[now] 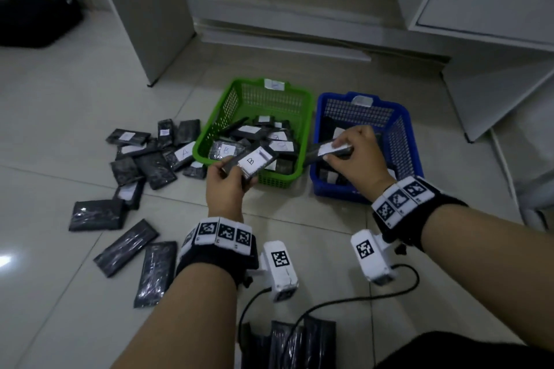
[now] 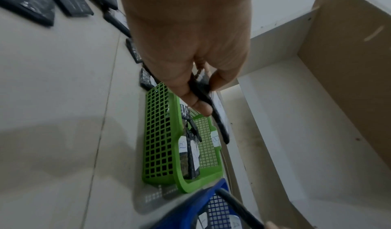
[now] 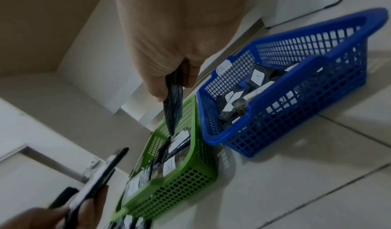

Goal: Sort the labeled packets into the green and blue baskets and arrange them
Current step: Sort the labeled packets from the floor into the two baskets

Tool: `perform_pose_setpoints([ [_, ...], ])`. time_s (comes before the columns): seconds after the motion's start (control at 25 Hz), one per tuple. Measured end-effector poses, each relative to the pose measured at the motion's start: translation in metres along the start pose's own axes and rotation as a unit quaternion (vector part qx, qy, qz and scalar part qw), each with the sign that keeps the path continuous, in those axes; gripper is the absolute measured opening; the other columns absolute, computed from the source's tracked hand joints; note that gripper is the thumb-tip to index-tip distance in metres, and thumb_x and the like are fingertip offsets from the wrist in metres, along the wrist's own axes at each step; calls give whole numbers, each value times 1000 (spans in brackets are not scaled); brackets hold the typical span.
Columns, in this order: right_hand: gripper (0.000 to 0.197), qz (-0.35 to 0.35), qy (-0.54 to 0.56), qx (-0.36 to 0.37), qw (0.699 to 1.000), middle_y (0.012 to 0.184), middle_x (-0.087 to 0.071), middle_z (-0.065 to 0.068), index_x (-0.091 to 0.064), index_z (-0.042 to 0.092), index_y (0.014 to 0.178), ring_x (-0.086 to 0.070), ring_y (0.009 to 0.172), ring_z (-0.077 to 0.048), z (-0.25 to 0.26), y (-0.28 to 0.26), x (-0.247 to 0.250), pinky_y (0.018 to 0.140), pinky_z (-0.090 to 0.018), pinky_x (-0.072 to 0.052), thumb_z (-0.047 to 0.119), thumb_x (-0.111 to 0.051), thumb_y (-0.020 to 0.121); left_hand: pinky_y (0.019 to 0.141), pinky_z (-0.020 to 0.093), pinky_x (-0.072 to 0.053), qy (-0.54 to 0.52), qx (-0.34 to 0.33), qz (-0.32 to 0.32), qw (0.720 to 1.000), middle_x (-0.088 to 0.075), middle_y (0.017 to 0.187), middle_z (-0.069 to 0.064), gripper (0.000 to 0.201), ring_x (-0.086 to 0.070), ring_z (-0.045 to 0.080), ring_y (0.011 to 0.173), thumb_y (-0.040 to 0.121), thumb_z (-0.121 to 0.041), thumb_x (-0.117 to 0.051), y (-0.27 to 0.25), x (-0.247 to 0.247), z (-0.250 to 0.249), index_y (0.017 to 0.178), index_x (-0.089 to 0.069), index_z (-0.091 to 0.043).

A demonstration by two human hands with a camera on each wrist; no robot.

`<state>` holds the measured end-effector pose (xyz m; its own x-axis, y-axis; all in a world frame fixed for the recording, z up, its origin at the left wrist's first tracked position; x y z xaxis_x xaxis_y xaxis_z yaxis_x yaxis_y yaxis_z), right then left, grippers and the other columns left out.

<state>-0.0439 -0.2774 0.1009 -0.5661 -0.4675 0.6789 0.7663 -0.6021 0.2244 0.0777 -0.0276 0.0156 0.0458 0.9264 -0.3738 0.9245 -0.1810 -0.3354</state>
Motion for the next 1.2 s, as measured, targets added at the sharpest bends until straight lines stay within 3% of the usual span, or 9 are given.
perform_pose_setpoints([
  [0.2,14,-48,23,-54,997,113,-41,-6,-65,11,92,-50,102,-15,-65,33,16,93,-13,-34,10,-71,79,88,44,-55,83,-43,21,995,-63,110,16,38,-64,26,99,72,-5,-66,28,-43,22,104,-57,-23],
  [0.32,32,-36,20,-71,997,123,-38,-8,-59,10,109,-46,110,-16,-93,66,17,94,-16,-33,2,-65,78,89,49,-54,147,-68,-15,987,-66,101,12,41,-66,24,95,77,-3,-68,39,-55,34,110,-50,-20],
  [0.52,31,-37,62,-159,985,99,-57,-9,-44,13,104,-63,81,-28,-146,122,0,79,-48,-55,-1,-58,79,86,40,-53,288,-130,-82,945,-64,99,-1,19,-65,23,90,91,-20,-55,51,-63,31,109,-49,-20],
  [0.64,19,-8,34,-182,983,99,-64,-13,-50,17,94,-64,85,-34,-171,142,-27,80,-51,-54,3,-55,82,86,33,-50,391,-182,-67,900,-64,105,0,21,-62,19,95,92,-22,-54,65,-76,26,112,-58,-17],
  [0.72,20,18,45,-165,985,105,-66,-13,-61,18,95,-64,93,-32,-173,146,-46,86,-48,-53,3,-55,83,94,36,-49,433,-206,-63,875,-61,113,5,24,-61,20,99,91,-23,-56,78,-80,25,113,-64,-17],
  [0.84,27,63,42,-135,988,108,-68,-15,-71,11,101,-64,99,-30,-162,139,-61,91,-37,-52,-1,-54,84,99,21,-38,493,-204,-51,844,-49,124,10,27,-57,22,106,90,-17,-57,86,-87,27,116,-65,-16],
  [0.96,27,88,42,-111,989,113,-64,-14,-71,9,105,-63,94,-26,-143,117,-72,75,-19,-48,0,-54,86,95,17,-37,514,-256,-15,819,-47,123,6,29,-52,15,108,85,-23,-66,70,-97,21,113,-68,-16],
  [1.12,24,92,23,-53,994,116,-58,-6,-71,23,94,-58,97,-14,-108,84,-77,86,-12,-47,5,-59,84,92,33,-43,608,-312,122,720,-53,115,1,48,-50,20,107,68,-50,-74,46,-113,41,109,-68,-27],
  [1.2,22,119,27,-37,992,115,-51,-1,-70,19,95,-52,95,-8,-91,65,-77,75,6,-33,3,-58,86,90,38,-47,633,-301,124,702,-54,117,2,38,-53,25,107,73,-32,-75,47,-108,45,110,-68,-25],
])
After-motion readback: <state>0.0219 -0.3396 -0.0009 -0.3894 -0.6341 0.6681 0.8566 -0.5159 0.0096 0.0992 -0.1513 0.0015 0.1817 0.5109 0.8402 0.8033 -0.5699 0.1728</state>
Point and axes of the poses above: each hand's wrist, its own y-axis towards the middle knuckle, its own x-axis out of the back of the hand, z = x × y, the point moved 10 cm from there along y, towards the middle knuckle
